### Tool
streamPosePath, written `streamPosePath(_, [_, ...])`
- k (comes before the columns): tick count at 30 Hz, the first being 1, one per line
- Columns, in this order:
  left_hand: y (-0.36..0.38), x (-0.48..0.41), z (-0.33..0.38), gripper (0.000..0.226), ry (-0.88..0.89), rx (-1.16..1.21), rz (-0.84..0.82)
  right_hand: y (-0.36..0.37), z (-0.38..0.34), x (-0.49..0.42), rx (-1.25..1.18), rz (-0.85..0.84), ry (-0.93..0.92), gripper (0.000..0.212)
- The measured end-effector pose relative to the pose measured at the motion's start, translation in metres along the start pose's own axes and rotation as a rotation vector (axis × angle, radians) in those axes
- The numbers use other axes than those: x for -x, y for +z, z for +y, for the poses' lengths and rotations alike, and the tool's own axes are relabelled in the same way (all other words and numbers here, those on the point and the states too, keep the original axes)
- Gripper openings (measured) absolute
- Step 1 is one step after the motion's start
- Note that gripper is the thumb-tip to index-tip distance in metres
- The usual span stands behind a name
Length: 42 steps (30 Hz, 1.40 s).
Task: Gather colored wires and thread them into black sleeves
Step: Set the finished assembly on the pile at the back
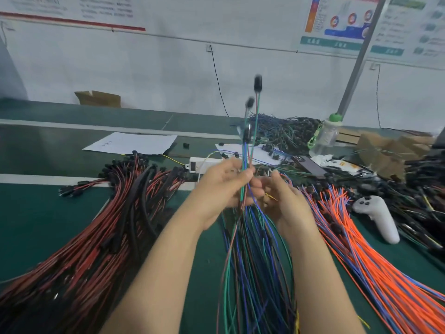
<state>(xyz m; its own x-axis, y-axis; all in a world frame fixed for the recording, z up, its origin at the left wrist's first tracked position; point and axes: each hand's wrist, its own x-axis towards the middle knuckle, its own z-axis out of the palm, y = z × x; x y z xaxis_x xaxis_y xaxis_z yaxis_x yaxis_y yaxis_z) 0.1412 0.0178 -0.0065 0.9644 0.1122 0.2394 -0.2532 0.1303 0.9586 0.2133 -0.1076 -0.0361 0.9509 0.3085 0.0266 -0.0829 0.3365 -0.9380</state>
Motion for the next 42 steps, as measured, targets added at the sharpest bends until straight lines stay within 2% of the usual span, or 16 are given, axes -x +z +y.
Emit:
streamPosePath(3, [0.006,0.004,-0.041,0.002,-0.194,-0.076,0.119,0.009,0.019,0.004,0.271,-0.045,-0.058,0.024])
streamPosePath(6, [-0.001,0.011,-0.076,0.018,-0.262,-0.155,0.168,0.005,0.046,0.006,0.364,0.049,-0.028,0.023])
streamPosePath(9, [-0.009,0.015,-0.091,0.013,-0.255,-0.097,0.178,-0.002,0.058,0.004,0.278,0.081,0.001,0.026])
streamPosePath(14, [-0.013,0.017,-0.095,0.008,-0.255,-0.078,0.167,-0.005,0.063,0.003,0.314,0.062,-0.019,0.026])
streamPosePath(19, [-0.014,0.015,-0.095,0.015,-0.261,-0.040,0.172,-0.009,0.066,-0.002,0.517,0.086,-0.120,0.025])
streamPosePath(22, [-0.013,0.013,-0.096,0.013,-0.258,-0.060,0.157,-0.010,0.067,-0.004,0.571,0.150,-0.173,0.026])
streamPosePath(27, [-0.013,0.013,-0.096,0.013,-0.233,-0.064,0.167,-0.010,0.067,-0.005,0.586,0.151,-0.157,0.026])
streamPosePath(30, [-0.013,0.013,-0.100,0.012,-0.208,-0.018,0.223,-0.006,0.067,-0.001,0.542,0.138,-0.121,0.018])
streamPosePath(34, [-0.017,0.012,-0.100,0.011,-0.229,0.043,0.213,0.000,0.064,0.005,0.585,0.020,-0.095,0.014])
streamPosePath(38, [-0.019,0.012,-0.096,0.022,-0.291,0.311,0.162,0.001,0.051,0.008,0.706,0.040,-0.144,0.006])
streamPosePath(40, [-0.020,0.013,-0.093,0.024,-0.306,0.384,0.140,0.001,0.039,0.013,0.814,0.090,-0.215,0.010])
streamPosePath(42, [-0.019,0.012,-0.092,0.023,-0.286,0.413,0.160,0.002,0.028,0.020,0.927,0.049,-0.247,0.022])
